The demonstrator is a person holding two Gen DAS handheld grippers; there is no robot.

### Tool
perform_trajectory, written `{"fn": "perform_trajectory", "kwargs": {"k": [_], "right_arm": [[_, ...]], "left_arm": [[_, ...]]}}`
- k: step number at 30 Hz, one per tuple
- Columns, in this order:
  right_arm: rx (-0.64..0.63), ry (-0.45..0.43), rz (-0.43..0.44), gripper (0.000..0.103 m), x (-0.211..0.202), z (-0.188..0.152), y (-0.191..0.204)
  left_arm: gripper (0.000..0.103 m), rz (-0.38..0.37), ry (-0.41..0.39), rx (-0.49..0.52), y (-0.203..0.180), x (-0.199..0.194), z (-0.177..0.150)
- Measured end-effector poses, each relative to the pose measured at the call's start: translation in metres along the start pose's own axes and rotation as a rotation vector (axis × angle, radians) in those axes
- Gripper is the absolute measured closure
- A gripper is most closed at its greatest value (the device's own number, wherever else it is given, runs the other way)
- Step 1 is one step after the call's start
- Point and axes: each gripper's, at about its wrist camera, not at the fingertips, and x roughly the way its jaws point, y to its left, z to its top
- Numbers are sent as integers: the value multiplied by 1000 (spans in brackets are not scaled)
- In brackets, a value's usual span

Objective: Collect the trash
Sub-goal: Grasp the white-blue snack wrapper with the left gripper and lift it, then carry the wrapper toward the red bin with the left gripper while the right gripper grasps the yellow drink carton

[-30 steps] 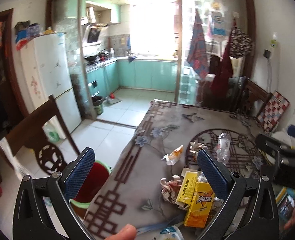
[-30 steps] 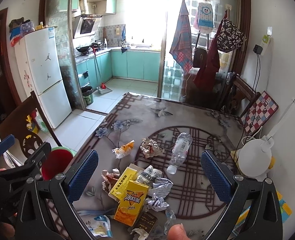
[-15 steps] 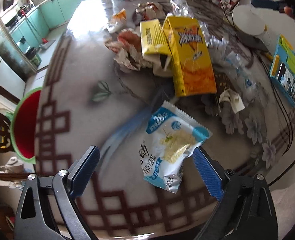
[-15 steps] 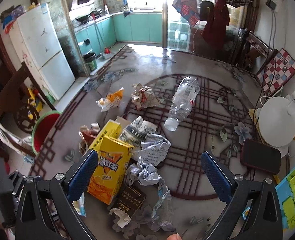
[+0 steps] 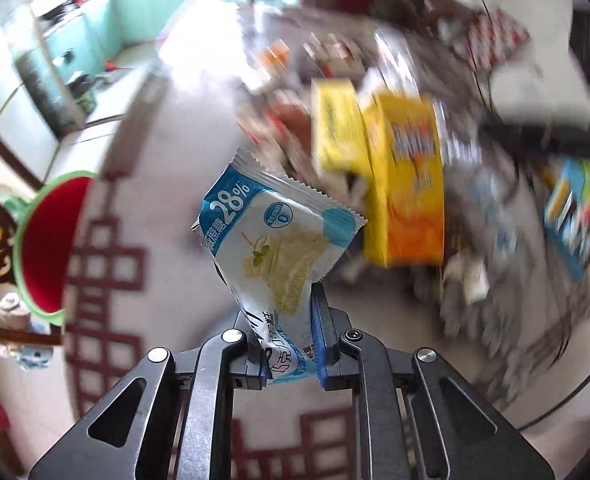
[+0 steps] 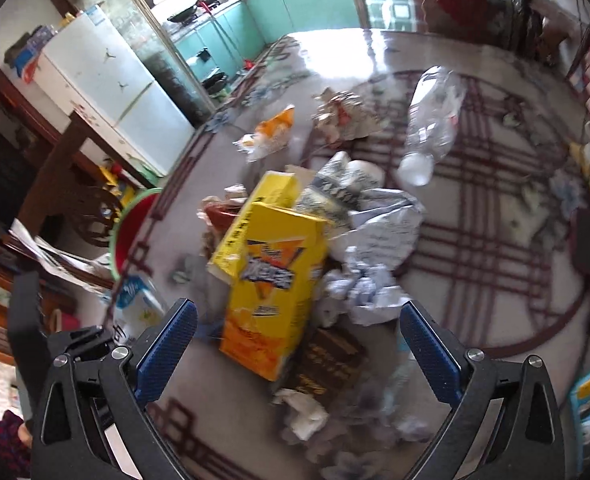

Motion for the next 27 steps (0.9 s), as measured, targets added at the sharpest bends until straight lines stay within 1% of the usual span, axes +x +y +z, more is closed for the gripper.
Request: {"fn": "perform_trajectory", "kwargs": {"k": [2, 7, 9, 11, 12, 13, 15, 17, 18, 19, 20, 21, 24, 27], "right_arm": [[-2, 6, -17, 3, 13, 2, 9], [-21, 20, -131, 3, 44, 5, 29], [-56, 0, -188, 3, 49, 4, 37], [-82, 0, -222, 5, 54, 4, 44], [-92, -3, -238, 12, 55, 4, 47], [-104, -8, -253, 23, 57, 5, 50], [-118, -9, -258, 38, 60, 7, 53], [-89, -13, -236, 40, 61, 10, 49], [-71, -27, -228, 53, 59, 11, 46], [-54, -33, -224, 83, 56, 12, 44], [-39, -35, -220, 93, 55, 13, 42], [-23, -38, -206, 98, 54, 14, 40], [15, -43, -179, 100, 53, 13, 36], [71, -69, -112, 100, 45, 11, 32]], "left_arm": [[87, 14, -43, -44, 8, -18, 11], [87, 18, -133, -120, 27, -45, 30], [87, 23, -154, -134, 39, -42, 37], [87, 29, -161, -136, 46, -42, 39], [87, 32, -158, -135, 48, -40, 45], [87, 35, -157, -135, 50, -40, 45], [87, 41, -153, -131, 55, -42, 47], [87, 42, -144, -125, 59, -44, 48], [87, 43, -139, -121, 60, -43, 48], [87, 43, -135, -117, 62, -43, 47], [87, 42, -131, -112, 65, -43, 47], [87, 39, -127, -109, 67, -42, 48], [87, 28, -115, -97, 72, -38, 50], [87, 10, -106, -85, 77, -35, 55]]}}
